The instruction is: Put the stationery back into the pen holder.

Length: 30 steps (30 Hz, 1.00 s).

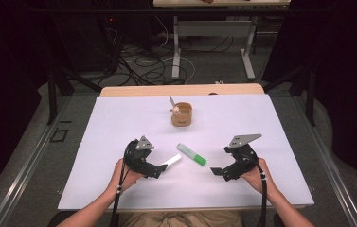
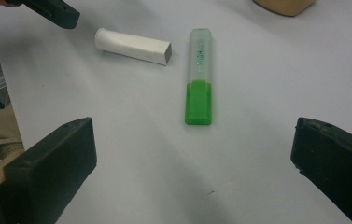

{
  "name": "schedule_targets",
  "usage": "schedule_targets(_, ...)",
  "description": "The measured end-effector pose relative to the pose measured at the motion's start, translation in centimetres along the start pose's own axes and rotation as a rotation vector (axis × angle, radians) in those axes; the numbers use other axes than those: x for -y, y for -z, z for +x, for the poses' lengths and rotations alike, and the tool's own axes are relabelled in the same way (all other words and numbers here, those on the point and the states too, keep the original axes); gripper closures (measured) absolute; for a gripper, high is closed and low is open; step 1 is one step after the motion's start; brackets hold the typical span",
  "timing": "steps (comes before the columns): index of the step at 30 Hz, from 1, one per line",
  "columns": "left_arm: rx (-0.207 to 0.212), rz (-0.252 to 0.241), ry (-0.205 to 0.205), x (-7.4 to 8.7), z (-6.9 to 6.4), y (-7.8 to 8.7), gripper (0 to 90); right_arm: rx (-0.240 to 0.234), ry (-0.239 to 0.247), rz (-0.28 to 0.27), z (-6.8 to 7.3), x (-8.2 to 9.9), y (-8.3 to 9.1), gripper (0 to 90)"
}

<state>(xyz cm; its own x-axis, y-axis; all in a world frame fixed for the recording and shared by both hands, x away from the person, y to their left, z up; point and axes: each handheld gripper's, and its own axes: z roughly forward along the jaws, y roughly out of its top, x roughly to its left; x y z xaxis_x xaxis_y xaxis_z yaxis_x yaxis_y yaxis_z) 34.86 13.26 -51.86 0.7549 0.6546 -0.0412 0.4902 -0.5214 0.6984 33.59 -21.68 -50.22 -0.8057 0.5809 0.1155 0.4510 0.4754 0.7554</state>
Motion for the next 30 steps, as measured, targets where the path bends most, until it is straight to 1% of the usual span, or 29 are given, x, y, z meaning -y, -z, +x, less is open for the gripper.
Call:
schedule_targets(2, 0.004, 0.008, -0.002, 0.0, 0.1, 0.1, 0.3, -0.007, -0.007, -0.002, 0.0, -0.1, 0.0, 0.0)
schedule_targets(3, 0.003, 0.008, -0.002, 0.0, 0.1, 0.1, 0.3, -0.017, -0.002, 0.01, -0.1, -0.1, 0.0, 0.0)
schedule_targets(5, 0.003, 0.014, 0.006, 0.1, 0.1, 0.0, 0.3, -0.018, -0.004, 0.01, 0.0, -0.1, -0.2, 0.0)
schedule_targets(6, 0.003, 0.011, 0.002, 0.1, 0.1, -0.1, 0.3, -0.02, 0.001, 0.002, -0.1, -0.1, -0.3, 0.0)
schedule_targets(7, 0.003, 0.013, 0.004, 0.1, 0.0, -0.1, 0.3, -0.024, 0.001, 0.008, -0.1, -0.1, -0.3, 0.0)
schedule_targets(8, 0.003, 0.01, 0.008, 0.1, 0.0, -0.2, 0.3, -0.024, 0.002, 0.012, -0.1, -0.1, -0.3, 0.0)
schedule_targets(9, 0.006, 0.017, 0.0, 0.0, 0.0, -0.3, 0.3, -0.023, -0.003, 0.004, -0.1, -0.1, -0.3, 0.0)
schedule_targets(10, 0.007, 0.011, 0.004, 0.0, -0.1, -0.4, 0.3, -0.022, -0.003, 0.006, -0.1, -0.1, -0.3, 0.0)
schedule_targets(12, 0.006, 0.021, -0.005, 0.0, -0.2, -0.6, 0.3, -0.02, 0.002, 0.007, -0.1, -0.1, -0.3, 0.0)
schedule_targets(13, 0.006, 0.015, -0.002, 0.0, -0.3, -0.7, 0.3, -0.023, 0.005, 0.013, -0.2, -0.1, -0.2, 0.0)
schedule_targets(14, 0.009, 0.024, 0.0, 0.0, -0.4, -0.8, 0.3, -0.022, 0.0, 0.015, -0.2, -0.1, -0.2, 0.0)
schedule_targets(15, 0.011, 0.031, -0.006, 0.1, -0.5, -1.0, 0.3, -0.022, 0.007, 0.016, -0.3, -0.1, -0.2, 0.0)
schedule_targets(16, 0.003, 0.028, -0.008, 0.1, -0.7, -1.1, 0.3, -0.021, 0.001, 0.017, -0.2, -0.1, -0.2, 0.0)
schedule_targets(18, 0.006, 0.026, -0.003, 0.1, -0.8, -1.3, 0.4, -0.021, 0.011, 0.009, -0.3, -0.1, -0.4, 0.0)
schedule_targets(19, 0.01, 0.034, -0.008, 0.1, -0.8, -1.3, 0.4, -0.02, 0.009, 0.012, -0.3, -0.1, -0.3, 0.0)
schedule_targets(20, 0.004, 0.027, -0.005, 0.1, -1.0, -1.5, 0.4, -0.02, 0.01, 0.011, -0.2, -0.1, -0.3, 0.0)
schedule_targets(22, 0.01, 0.036, -0.006, 0.0, -1.0, -1.7, 0.5, -0.021, 0.005, 0.015, -0.2, -0.1, -0.3, 0.0)
schedule_targets(23, 0.0, 0.033, -0.006, 0.0, -1.1, -1.8, 0.8, -0.022, 0.007, 0.016, -0.2, -0.1, -0.3, 0.0)
schedule_targets(26, -0.003, 0.038, 0.001, 0.0, -1.2, -2.3, 4.9, -0.028, 0.006, 0.029, -0.3, -0.1, -0.4, 0.0)
schedule_targets(30, -0.002, 0.04, -0.003, -0.1, -1.4, -2.9, 14.9, -0.029, 0.007, 0.031, -0.3, -0.2, -0.4, 0.0)
